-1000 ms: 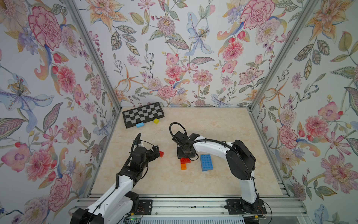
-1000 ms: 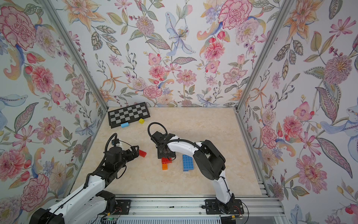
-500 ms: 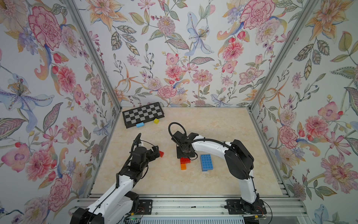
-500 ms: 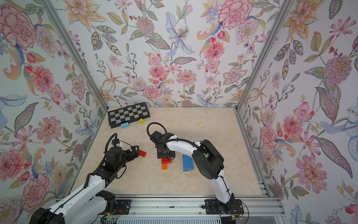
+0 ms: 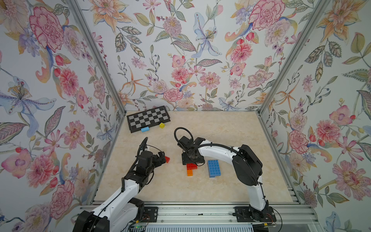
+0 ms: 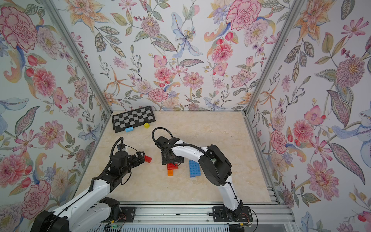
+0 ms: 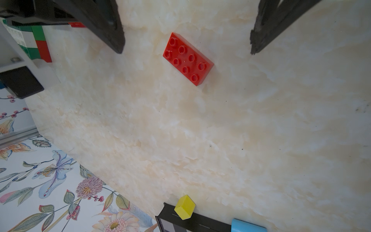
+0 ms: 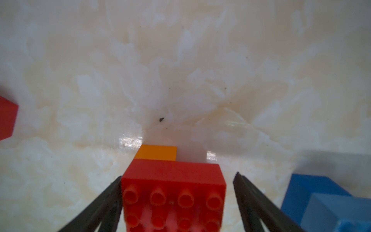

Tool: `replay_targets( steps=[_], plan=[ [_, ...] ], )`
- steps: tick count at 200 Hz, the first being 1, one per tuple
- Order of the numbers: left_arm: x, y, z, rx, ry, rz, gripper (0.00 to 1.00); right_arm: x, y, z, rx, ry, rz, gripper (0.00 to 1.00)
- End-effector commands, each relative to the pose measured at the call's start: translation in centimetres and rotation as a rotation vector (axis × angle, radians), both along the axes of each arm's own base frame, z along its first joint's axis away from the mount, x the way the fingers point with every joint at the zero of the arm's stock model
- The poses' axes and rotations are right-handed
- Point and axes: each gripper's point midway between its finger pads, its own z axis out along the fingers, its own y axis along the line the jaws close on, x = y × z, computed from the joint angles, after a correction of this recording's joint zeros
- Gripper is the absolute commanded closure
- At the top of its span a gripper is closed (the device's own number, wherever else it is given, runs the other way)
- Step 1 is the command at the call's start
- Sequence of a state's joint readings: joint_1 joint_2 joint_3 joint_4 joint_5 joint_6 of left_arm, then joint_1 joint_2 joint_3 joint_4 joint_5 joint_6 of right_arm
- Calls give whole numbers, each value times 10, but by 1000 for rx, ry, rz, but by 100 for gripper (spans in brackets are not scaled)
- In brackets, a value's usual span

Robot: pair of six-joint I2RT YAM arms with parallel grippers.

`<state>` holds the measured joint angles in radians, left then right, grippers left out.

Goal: Assemble a rectangle with lego
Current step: Assemble the lego brick with the lego brick, then move the lego brick at the center of the board.

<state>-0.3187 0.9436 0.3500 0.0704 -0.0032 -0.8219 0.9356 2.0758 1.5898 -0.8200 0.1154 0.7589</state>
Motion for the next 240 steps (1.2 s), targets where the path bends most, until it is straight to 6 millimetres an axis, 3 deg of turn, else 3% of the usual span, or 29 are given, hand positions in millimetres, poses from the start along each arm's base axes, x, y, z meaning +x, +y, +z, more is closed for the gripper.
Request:
replay_targets(
  steps=[1,47,93,153,182,217,220,240],
  plan=[
    [7,3,10,23,-20,3,1,4,-3,21,-1,-38,-6,8],
    [17,6,18,126,-23,-25,1,6,-5,53,48,-97,-12,0],
    [42,-3,13,305,50,-152,1,2,-27,92,75,-194,-54,0],
    [52,-30,-35,373,232,-389,1,-15,-60,128,109,-310,-112,0],
    [49,-33,-51,382,276,-420,1,-21,-74,134,115,-350,-129,0],
    [50,-35,-65,399,313,-434,1,-25,-78,138,129,-373,-136,0],
    [48,-35,-75,405,343,-442,2,-25,-78,138,129,-374,-136,0],
    [44,-39,-85,424,373,-461,3,-24,-79,139,128,-382,-142,0]
  ],
)
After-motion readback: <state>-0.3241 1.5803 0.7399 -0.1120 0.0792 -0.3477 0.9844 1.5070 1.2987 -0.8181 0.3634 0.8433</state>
